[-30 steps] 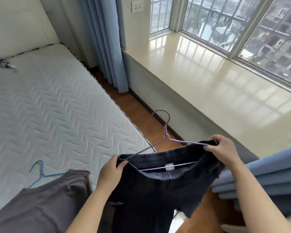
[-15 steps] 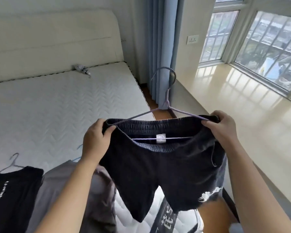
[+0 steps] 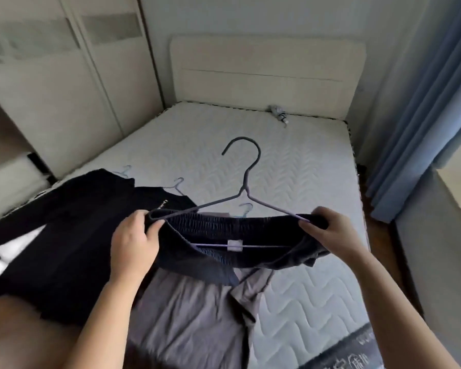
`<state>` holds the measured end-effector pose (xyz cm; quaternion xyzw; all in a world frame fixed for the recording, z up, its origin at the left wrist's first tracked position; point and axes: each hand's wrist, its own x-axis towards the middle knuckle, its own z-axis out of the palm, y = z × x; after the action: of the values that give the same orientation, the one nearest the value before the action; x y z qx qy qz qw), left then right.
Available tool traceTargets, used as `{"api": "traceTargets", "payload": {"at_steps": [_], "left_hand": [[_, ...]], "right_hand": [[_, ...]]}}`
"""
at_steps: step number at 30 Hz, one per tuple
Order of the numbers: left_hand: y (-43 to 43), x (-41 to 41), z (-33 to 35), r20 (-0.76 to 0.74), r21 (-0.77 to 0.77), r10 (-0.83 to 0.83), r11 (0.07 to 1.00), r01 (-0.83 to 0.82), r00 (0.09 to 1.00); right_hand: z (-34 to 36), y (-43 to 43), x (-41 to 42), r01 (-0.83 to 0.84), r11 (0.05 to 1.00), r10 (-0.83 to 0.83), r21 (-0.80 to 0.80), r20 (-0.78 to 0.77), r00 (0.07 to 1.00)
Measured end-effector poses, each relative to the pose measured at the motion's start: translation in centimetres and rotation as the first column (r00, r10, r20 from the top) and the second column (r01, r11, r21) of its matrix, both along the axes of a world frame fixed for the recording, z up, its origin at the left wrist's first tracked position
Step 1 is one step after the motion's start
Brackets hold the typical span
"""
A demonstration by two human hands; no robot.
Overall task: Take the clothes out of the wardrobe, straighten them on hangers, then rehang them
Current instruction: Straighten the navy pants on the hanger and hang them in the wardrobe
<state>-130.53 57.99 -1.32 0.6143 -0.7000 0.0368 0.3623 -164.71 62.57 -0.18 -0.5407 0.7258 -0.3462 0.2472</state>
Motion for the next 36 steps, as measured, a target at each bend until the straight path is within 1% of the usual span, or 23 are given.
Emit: {"api": "traceTargets", "payload": {"at_steps": [3, 5, 7, 9, 10, 12, 13, 15, 16, 17, 19, 21, 22, 23, 27, 28, 31, 33, 36], "left_hand": [[4.4, 9.4, -1.0, 0.0, 0.036, 0.193, 0.981, -0.193, 0.981], [8.1, 15.2, -2.1, -0.015, 0.078, 0.3, 0.952, -0.298, 0.954], [12.7, 20.8, -3.0, -0.072, 0.17, 0.412, 0.902, -0.396, 0.908], [17.9, 26.0, -4.3, -0.119, 0.299, 0.58, 0.795, -0.528, 0.806], [20.7, 28.5, -5.0, -0.107, 0.309, 0.648, 0.742, -0.594, 0.754], [26.4, 33.1, -6.5, -0.035, 0.269, 0.741, 0.653, -0.707, 0.671], [28.4, 34.3, -7.1, -0.017, 0.262, 0.776, 0.612, -0.747, 0.63], [33.1, 37.1, -8.2, -0.003, 0.355, 0.857, 0.483, -0.8, 0.516], [35.2, 38.5, -8.8, 0.004, 0.376, 0.882, 0.435, -0.818, 0.471], [36.9, 39.6, -9.4, 0.012, 0.383, 0.897, 0.405, -0.83, 0.443], [39.3, 41.3, -10.2, 0.017, 0.414, 0.909, 0.374, -0.83, 0.417], [40.3, 42.8, -10.9, 0.023, 0.446, 0.928, 0.324, -0.834, 0.373], [40.4, 43.6, -11.2, 0.031, 0.461, 0.939, 0.29, -0.839, 0.342], [40.4, 44.5, -11.5, 0.038, 0.474, 0.948, 0.262, -0.841, 0.317], [38.4, 49.2, -12.4, -0.001, 0.479, 0.961, 0.243, -0.844, 0.276], [37.4, 50.7, -12.6, 0.005, 0.475, 0.961, 0.242, -0.846, 0.277], [33.0, 55.8, -12.4, 0.055, 0.482, 0.948, 0.251, -0.84, 0.315], [29.1, 59.4, -11.5, 0.069, 0.485, 0.94, 0.261, -0.835, 0.334], [22.2, 64.3, -10.0, 0.069, 0.457, 0.906, 0.344, -0.82, 0.418]], "right_hand": [[-0.3, -0.5, 8.4, -0.226, 0.974, 0.228, 0.031, -0.071, 0.971], [-1.0, -0.3, 14.3, -0.362, 0.929, 0.367, 0.077, -0.078, 0.927], [-2.1, 0.5, 20.7, -0.477, 0.866, 0.492, 0.149, -0.083, 0.867], [-3.3, 1.6, 26.9, -0.601, 0.773, 0.623, 0.204, -0.064, 0.78], [-4.0, 2.2, 30.1, -0.665, 0.708, 0.692, 0.235, -0.048, 0.72], [-5.6, 3.7, 36.6, -0.773, 0.55, 0.814, 0.316, 0.001, 0.58], [-6.1, 4.3, 38.7, -0.798, 0.494, 0.847, 0.344, 0.018, 0.532], [-7.3, 5.9, 44.3, -0.841, 0.368, 0.908, 0.396, 0.042, 0.417], [-8.0, 6.4, 46.8, -0.852, 0.317, 0.93, 0.416, 0.04, 0.365], [-8.5, 6.8, 49.1, -0.86, 0.274, 0.946, 0.43, 0.041, 0.322], [-9.6, 7.0, 52.9, -0.859, 0.195, 0.969, 0.473, 0.04, 0.243], [-11.0, 6.4, 56.2, -0.839, 0.136, 0.984, 0.527, 0.028, 0.176], [-11.7, 5.9, 57.7, -0.835, 0.121, 0.988, 0.538, 0.018, 0.155], [-12.5, 5.3, 59.4, -0.839, 0.118, 0.988, 0.532, 0.019, 0.151], [-15.0, 2.4, 66.5, -0.858, 0.154, 0.983, 0.489, 0.01, 0.182], [-15.6, 1.3, 68.4, -0.861, 0.161, 0.983, 0.483, 0.002, 0.185], [-16.5, -2.9, 73.9, -0.848, 0.154, 0.985, 0.507, -0.008, 0.174], [-16.4, -6.3, 76.7, -0.824, 0.178, 0.981, 0.538, -0.036, 0.189], [-15.3, -11.7, 80.6, -0.808, 0.232, 0.97, 0.541, -0.068, 0.233]]}}
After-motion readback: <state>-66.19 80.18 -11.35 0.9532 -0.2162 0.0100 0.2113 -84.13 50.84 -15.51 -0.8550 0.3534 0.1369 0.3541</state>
